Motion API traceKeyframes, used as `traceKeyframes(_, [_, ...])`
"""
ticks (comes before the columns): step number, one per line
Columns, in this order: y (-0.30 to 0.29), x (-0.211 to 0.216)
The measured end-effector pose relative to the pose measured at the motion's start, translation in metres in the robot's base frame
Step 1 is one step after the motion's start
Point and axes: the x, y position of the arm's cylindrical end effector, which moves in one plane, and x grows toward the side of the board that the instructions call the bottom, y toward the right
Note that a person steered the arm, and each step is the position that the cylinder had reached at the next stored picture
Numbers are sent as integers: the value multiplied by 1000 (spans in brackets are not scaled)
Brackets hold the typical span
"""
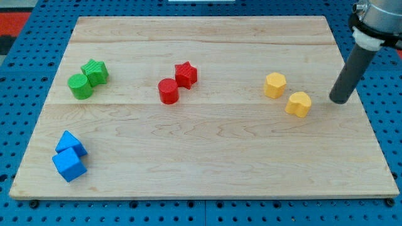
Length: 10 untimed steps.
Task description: Place the yellow heart to the bottom of the red circle
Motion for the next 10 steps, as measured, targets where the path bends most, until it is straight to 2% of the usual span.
traceKeyframes(1, [-71,-15])
traceKeyframes(2, [-130,-7])
traceKeyframes(4, [-26,5])
traceKeyframes(6, [-194,24])
traceKeyframes(7, [-181,40])
traceKeyframes(8, [-194,72])
traceKeyframes(9, [-244,54])
traceKeyframes(10, [-275,-12])
